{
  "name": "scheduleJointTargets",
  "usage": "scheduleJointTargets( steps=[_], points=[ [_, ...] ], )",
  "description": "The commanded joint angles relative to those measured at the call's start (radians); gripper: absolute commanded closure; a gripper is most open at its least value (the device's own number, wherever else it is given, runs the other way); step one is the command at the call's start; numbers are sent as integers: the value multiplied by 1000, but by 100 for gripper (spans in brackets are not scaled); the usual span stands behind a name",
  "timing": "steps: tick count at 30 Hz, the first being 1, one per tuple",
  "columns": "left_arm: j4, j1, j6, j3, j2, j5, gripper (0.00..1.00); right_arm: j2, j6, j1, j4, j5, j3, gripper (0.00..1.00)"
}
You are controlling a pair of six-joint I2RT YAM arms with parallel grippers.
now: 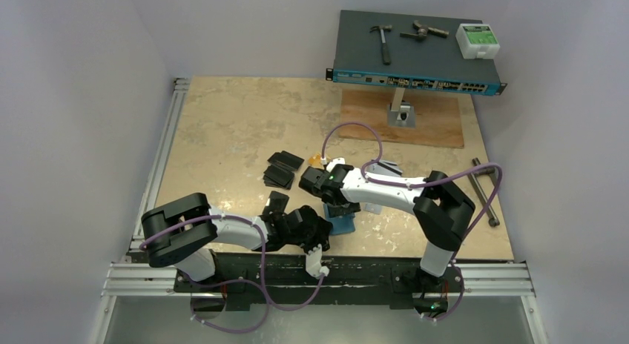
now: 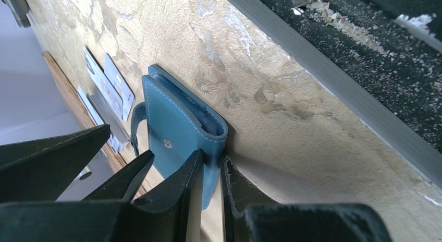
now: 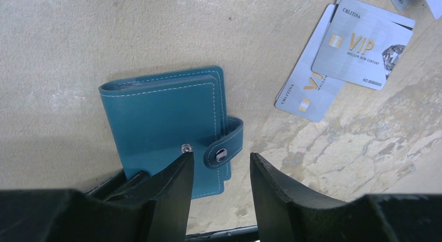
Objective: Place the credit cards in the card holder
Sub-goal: Close the card holder at the center of the board.
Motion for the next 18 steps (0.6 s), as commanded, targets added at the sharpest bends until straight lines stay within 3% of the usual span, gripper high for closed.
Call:
scheduleJointTargets(
  steps=[1, 9, 18],
  points=[
    [-231, -7, -73, -33, 46, 10, 86, 7, -8, 11, 21, -5, 29, 57],
    [-233, -9, -84, -29, 46, 7, 87, 20, 18, 13, 17, -1, 0, 62],
    [-240, -10, -95, -31, 42, 4, 88, 2, 22, 12, -2, 43, 9, 86]
  ],
)
